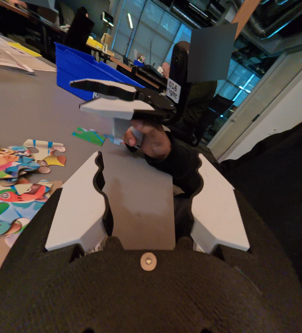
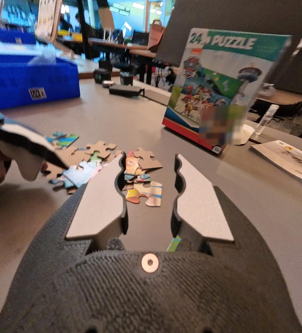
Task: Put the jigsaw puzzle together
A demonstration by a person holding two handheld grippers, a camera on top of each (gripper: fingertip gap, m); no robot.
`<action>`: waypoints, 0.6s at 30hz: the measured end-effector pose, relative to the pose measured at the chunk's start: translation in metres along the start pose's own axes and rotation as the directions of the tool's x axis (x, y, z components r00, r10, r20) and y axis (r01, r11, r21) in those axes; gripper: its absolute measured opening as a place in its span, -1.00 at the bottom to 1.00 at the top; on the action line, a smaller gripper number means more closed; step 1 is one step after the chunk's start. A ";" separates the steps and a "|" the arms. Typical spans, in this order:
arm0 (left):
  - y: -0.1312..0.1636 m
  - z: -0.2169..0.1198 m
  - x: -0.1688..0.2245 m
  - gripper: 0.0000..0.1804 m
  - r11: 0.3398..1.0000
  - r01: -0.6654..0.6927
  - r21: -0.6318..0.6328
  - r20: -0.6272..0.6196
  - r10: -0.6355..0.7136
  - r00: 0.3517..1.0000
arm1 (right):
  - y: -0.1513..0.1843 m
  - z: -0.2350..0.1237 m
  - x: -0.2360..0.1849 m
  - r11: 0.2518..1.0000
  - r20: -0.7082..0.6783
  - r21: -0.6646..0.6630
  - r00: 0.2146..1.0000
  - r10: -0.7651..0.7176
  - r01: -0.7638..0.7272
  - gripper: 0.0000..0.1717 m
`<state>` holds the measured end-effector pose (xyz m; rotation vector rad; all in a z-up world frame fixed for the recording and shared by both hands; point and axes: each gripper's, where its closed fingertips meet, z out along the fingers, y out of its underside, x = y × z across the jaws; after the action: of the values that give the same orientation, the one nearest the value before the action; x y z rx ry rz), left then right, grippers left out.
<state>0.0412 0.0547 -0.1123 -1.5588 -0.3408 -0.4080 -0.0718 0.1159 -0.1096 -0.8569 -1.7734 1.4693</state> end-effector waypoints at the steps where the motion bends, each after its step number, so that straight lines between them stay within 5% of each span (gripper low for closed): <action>1: 0.000 0.000 0.002 0.10 1.000 0.005 0.004 -0.010 -0.005 1.000 | -0.005 -0.005 0.008 0.998 -0.006 0.037 0.999 0.049 -0.048 -0.38; 9: -0.019 -0.014 -0.009 0.02 0.992 -0.041 0.118 0.080 0.031 0.996 | -0.034 -0.050 0.058 0.903 0.009 0.313 0.952 0.306 -0.294 -0.44; 18: -0.032 -0.029 -0.016 -0.02 0.976 -0.053 0.213 0.143 0.022 0.989 | -0.028 -0.059 0.066 0.942 -0.075 0.272 0.972 0.224 -0.197 -0.47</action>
<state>0.0108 0.0274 -0.0906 -1.3806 -0.4486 -0.2239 -0.0620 0.1982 -0.0681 -0.9872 -1.4033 1.7186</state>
